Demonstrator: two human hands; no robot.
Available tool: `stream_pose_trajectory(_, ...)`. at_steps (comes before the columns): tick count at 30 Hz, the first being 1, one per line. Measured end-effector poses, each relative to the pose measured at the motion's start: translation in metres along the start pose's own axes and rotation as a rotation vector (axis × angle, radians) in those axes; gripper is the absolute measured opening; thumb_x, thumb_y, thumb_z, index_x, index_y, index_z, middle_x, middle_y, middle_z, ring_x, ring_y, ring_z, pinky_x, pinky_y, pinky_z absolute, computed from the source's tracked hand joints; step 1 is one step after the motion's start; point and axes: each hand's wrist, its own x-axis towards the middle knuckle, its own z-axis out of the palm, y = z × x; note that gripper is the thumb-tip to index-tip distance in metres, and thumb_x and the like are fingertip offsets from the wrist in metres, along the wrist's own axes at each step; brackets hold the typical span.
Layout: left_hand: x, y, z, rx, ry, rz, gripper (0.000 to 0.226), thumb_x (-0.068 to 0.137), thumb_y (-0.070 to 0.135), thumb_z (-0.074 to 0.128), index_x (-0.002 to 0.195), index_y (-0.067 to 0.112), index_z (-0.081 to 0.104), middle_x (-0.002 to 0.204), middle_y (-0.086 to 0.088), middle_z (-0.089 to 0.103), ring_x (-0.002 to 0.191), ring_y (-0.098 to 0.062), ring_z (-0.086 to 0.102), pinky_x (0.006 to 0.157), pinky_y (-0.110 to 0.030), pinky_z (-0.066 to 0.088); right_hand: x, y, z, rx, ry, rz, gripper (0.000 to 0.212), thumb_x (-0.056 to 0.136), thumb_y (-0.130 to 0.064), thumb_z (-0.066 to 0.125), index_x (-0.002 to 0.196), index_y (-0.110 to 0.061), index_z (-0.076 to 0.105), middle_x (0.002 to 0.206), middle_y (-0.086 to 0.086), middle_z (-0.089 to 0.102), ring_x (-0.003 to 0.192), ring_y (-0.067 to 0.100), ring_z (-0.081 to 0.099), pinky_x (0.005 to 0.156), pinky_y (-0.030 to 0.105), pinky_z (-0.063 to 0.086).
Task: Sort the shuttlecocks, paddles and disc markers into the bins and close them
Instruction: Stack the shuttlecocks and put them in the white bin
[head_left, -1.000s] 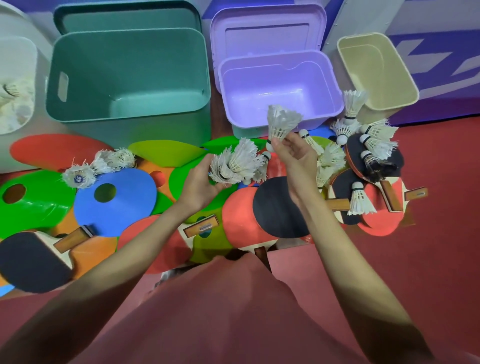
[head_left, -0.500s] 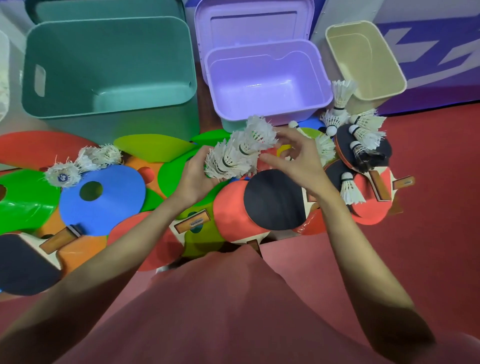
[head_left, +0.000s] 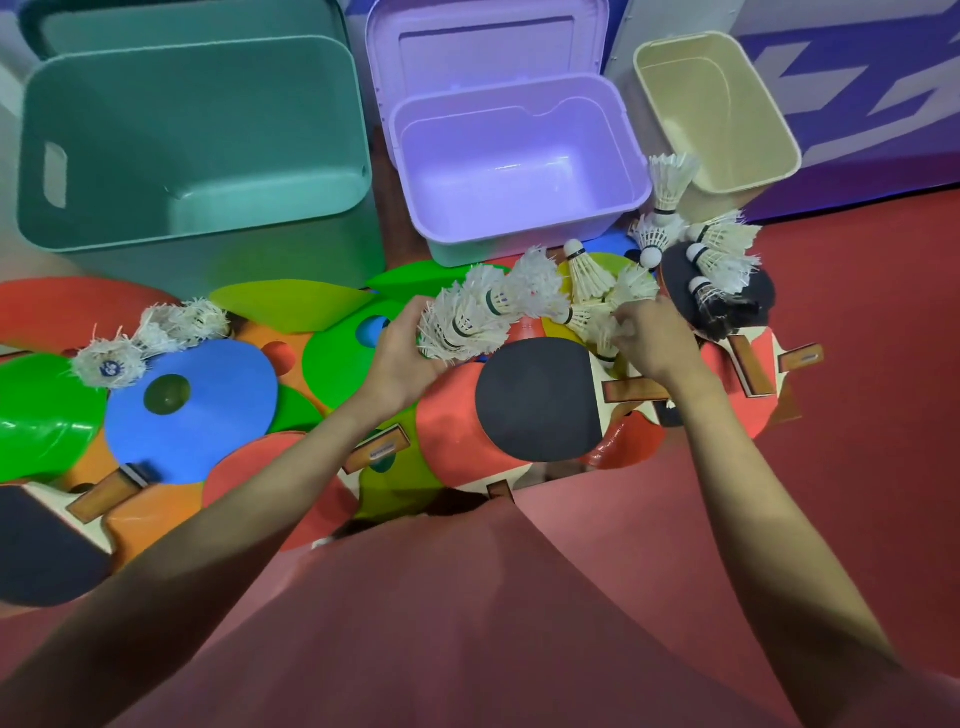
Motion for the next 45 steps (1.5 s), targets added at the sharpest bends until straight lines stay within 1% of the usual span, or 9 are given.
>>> stream_pose_trajectory(3, 0.002, -0.006, -0.003, 0.040, 0.019, 0.015, 0.060, 0.064, 0.026, 0.086, 0.111, 0.001, 0.056, 0.101, -0.001, 0.064, 0.088, -0.010, 0.059, 0.079, -0.031, 0.047, -0.007, -0.004, -0.015, 0.151, 0.185, -0.019, 0.010, 0.080, -0.011, 0.063, 0.086, -0.005, 0.067, 0.082, 0.015, 0.066, 0.085, 0.036, 0.056, 0.072, 0.037, 0.047)
stream_pose_trajectory(8, 0.003, -0.016, -0.008, 0.085, 0.046, 0.010, 0.054, 0.067, 0.010, 0.086, 0.112, 0.002, 0.056, 0.102, 0.000, 0.064, 0.094, -0.014, 0.062, 0.081, -0.038, 0.051, -0.031, -0.042, -0.049, 0.761, 0.518, -0.100, 0.012, 0.083, -0.017, 0.069, 0.083, -0.026, 0.061, 0.071, -0.017, 0.059, 0.066, -0.002, 0.051, 0.067, 0.015, 0.041)
stream_pose_trajectory(11, 0.003, -0.020, -0.009, 0.103, 0.049, 0.009, 0.057, 0.066, 0.014, 0.087, 0.111, 0.001, 0.056, 0.103, 0.001, 0.064, 0.094, -0.013, 0.062, 0.081, -0.038, 0.051, -0.039, -0.064, -0.050, 0.866, 0.518, -0.148, 0.007, 0.083, -0.016, 0.070, 0.086, -0.020, 0.065, 0.074, -0.010, 0.061, 0.067, 0.003, 0.052, 0.066, 0.015, 0.041)
stream_pose_trajectory(18, 0.002, -0.014, -0.015, 0.078, 0.003, 0.037, 0.058, 0.068, 0.013, 0.086, 0.117, 0.002, 0.055, 0.106, 0.005, 0.062, 0.096, 0.000, 0.057, 0.083, -0.034, 0.049, -0.030, -0.098, -0.029, 0.716, 0.300, -0.320, 0.008, 0.083, -0.019, 0.068, 0.090, -0.016, 0.070, 0.082, 0.005, 0.065, 0.065, 0.001, 0.049, 0.064, 0.011, 0.037)
stream_pose_trajectory(23, -0.006, -0.012, -0.026, -0.109, -0.095, -0.015, 0.075, 0.058, 0.034, 0.082, 0.120, 0.015, 0.046, 0.112, 0.016, 0.057, 0.100, 0.013, 0.054, 0.087, -0.014, 0.044, -0.017, -0.118, -0.020, 0.707, 0.246, -0.313, 0.016, 0.085, -0.020, 0.065, 0.097, -0.013, 0.071, 0.085, 0.011, 0.066, 0.059, 0.008, 0.046, 0.065, 0.014, 0.039)
stream_pose_trajectory(27, -0.012, -0.017, -0.033, -0.202, -0.051, -0.028, 0.066, 0.060, 0.006, 0.078, 0.116, 0.006, 0.044, 0.103, 0.006, 0.057, 0.091, 0.014, 0.055, 0.081, -0.010, 0.043, -0.010, -0.136, -0.016, 0.804, 0.155, -0.344, 0.022, 0.089, -0.021, 0.058, 0.103, -0.008, 0.069, 0.090, 0.004, 0.068, 0.076, 0.017, 0.061, 0.070, 0.029, 0.048)
stream_pose_trajectory(34, -0.020, -0.031, -0.058, -0.184, 0.111, -0.034, 0.053, 0.064, 0.003, 0.074, 0.106, 0.015, 0.045, 0.095, 0.003, 0.057, 0.085, -0.001, 0.056, 0.074, -0.029, 0.050, -0.004, -0.153, -0.023, 0.831, 0.164, -0.466, 0.020, 0.086, -0.018, 0.065, 0.106, -0.015, 0.067, 0.107, -0.007, 0.061, 0.066, 0.009, 0.047, 0.055, 0.020, 0.039)
stream_pose_trajectory(38, -0.026, -0.033, -0.067, -0.178, 0.167, -0.015, 0.053, 0.065, 0.005, 0.074, 0.105, 0.023, 0.046, 0.098, 0.009, 0.057, 0.087, 0.001, 0.055, 0.075, -0.030, 0.049, -0.001, -0.150, -0.018, 0.858, 0.295, -0.344, 0.021, 0.088, -0.017, 0.063, 0.108, -0.011, 0.066, 0.105, -0.001, 0.065, 0.075, 0.005, 0.056, 0.067, 0.030, 0.049)
stream_pose_trajectory(45, -0.038, -0.043, -0.072, -0.169, 0.177, 0.029, 0.052, 0.067, -0.010, 0.074, 0.108, 0.005, 0.044, 0.099, 0.007, 0.055, 0.088, 0.012, 0.054, 0.079, -0.010, 0.043, 0.011, -0.134, 0.032, 0.060, -0.091, -0.227, 0.053, 0.072, -0.028, 0.078, 0.119, -0.007, 0.062, 0.119, 0.013, 0.051, 0.110, 0.029, 0.053, 0.088, 0.039, 0.048)
